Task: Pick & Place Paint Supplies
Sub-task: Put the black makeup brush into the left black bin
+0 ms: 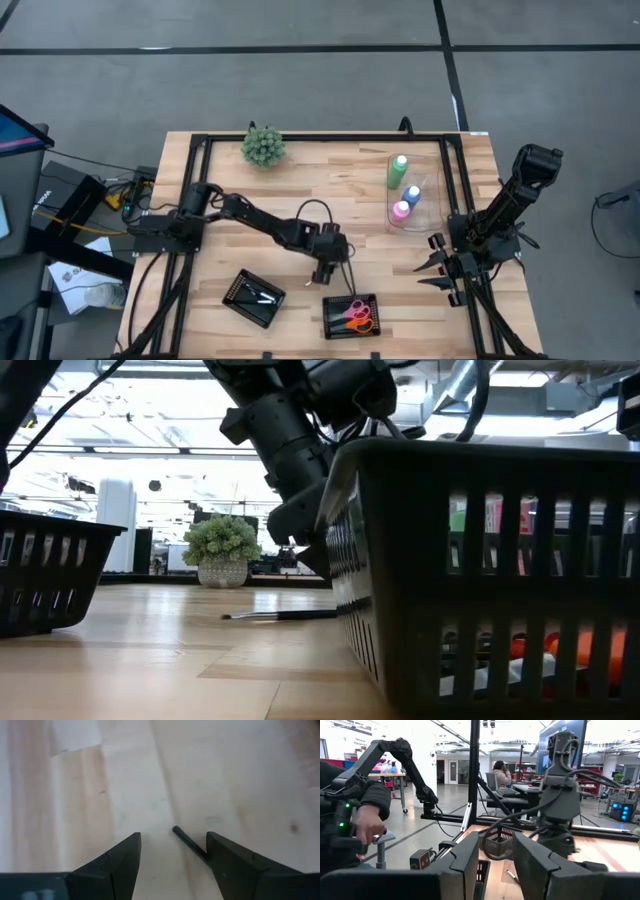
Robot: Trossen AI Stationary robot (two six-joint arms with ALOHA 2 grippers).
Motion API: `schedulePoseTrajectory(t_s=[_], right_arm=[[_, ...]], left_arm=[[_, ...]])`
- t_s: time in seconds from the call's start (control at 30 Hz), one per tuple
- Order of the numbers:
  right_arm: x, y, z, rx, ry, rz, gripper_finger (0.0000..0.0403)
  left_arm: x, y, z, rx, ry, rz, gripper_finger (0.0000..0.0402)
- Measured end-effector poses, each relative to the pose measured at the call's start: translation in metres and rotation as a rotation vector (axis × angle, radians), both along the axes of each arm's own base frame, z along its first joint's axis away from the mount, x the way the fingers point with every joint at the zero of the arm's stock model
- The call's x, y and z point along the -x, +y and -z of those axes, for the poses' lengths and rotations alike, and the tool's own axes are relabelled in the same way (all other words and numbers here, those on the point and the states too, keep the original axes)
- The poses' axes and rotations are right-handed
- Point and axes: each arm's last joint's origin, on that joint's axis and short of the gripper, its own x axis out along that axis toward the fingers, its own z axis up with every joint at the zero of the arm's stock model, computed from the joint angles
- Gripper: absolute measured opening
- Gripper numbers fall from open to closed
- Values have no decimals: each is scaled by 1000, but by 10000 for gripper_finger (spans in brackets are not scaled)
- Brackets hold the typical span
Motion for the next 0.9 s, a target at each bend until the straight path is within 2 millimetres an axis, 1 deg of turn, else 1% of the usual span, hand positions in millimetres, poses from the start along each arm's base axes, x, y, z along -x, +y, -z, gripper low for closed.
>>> schedulePoseTrajectory(t_s=[0.17,0.3,0.43,0.53,0.63,0.7,0.77,0.8,0.83,0.9], right_arm=[[0,0,0,0,0,0,109],[0,0,0,5,2,0,109],[0,0,1,6,3,1,109],[0,0,1,7,5,5,109],[0,0,1,9,6,7,109],[0,0,1,9,6,8,109],[0,0,1,9,6,8,109],[0,0,1,9,6,8,109],[0,0,1,9,6,8,109],[0,0,1,9,7,10,109]], left_arm=[[0,18,1,-36,26,-54,214],[3,28,-8,-58,23,-101,214],[13,33,-26,-114,41,-160,211],[22,35,-53,-240,13,-214,200],[34,39,-69,-341,48,-246,185],[40,39,-81,-338,58,-201,175],[46,34,-94,-287,55,-115,166],[47,30,-98,-257,39,-60,162],[49,24,-97,-232,20,5,158],[53,12,-88,-226,8,128,155]])
